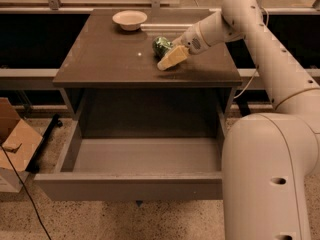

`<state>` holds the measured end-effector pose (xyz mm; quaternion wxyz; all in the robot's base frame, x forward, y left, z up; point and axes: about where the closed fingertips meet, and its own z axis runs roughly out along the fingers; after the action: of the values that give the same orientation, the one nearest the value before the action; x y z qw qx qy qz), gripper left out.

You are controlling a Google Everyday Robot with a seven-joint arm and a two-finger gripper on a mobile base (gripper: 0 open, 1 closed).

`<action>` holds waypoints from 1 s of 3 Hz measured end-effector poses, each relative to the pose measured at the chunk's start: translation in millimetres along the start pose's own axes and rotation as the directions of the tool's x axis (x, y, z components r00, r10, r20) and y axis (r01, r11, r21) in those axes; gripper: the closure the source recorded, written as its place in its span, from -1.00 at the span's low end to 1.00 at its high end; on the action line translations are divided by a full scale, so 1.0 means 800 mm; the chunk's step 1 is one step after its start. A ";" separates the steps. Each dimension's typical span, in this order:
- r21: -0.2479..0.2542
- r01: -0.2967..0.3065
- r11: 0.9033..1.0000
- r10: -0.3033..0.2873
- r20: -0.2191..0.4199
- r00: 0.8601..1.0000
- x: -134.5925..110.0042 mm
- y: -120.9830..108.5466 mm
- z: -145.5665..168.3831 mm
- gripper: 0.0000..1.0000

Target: Place green can into top drawer

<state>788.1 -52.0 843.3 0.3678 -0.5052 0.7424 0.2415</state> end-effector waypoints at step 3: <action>-0.007 0.081 0.997 -0.082 -0.042 0.996 -0.009 0.027 -0.025 0.99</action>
Offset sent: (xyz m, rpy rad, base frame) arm -0.0112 0.0079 0.0090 0.0268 -0.0105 -0.0033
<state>764.0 -54.3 861.0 0.3602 -0.5411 0.7280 0.2177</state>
